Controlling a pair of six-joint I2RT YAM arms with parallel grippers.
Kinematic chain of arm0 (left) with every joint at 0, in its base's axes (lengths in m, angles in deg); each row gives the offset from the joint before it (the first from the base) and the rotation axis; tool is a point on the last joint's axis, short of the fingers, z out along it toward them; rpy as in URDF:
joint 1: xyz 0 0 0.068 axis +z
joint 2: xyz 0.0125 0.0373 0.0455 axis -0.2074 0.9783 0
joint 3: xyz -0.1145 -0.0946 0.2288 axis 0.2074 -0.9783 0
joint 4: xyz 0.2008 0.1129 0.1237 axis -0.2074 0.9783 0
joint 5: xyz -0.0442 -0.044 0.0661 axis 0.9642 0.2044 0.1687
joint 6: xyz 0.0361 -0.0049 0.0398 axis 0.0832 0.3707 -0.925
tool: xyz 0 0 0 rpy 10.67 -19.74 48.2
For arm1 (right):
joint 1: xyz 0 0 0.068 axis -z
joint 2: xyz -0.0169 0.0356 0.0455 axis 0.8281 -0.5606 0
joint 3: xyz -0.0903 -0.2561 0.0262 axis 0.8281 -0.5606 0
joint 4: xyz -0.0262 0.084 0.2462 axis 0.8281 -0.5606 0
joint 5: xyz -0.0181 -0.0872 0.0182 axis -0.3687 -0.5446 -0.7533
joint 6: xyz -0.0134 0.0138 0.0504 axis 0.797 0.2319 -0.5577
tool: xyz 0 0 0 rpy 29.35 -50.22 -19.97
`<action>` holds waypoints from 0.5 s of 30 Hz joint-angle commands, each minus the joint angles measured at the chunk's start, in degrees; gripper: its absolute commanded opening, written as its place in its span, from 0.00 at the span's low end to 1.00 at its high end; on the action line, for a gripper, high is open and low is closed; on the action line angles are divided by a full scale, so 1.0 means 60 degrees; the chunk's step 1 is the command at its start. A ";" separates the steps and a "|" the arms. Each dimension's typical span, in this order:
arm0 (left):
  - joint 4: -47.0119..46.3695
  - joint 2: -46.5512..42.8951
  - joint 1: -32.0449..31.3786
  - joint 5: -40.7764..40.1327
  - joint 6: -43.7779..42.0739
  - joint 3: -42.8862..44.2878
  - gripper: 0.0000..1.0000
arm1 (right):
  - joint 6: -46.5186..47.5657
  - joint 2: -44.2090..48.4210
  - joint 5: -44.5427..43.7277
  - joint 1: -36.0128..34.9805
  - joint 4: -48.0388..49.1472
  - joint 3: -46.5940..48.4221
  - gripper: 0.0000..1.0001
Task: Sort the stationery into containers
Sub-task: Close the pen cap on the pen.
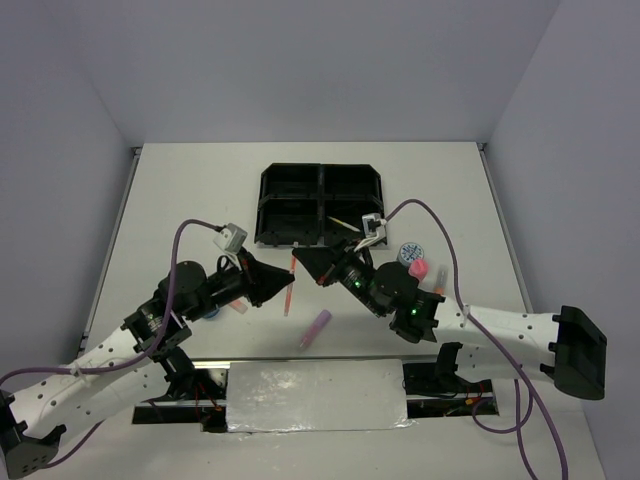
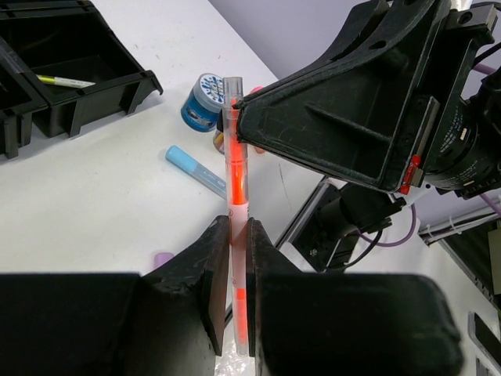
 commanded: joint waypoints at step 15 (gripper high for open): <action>-0.1976 -0.0022 0.0067 -0.0883 -0.1020 0.1385 0.00 | -0.0416 -0.0746 0.1657 -0.1140 -0.0713 -0.0525 0.00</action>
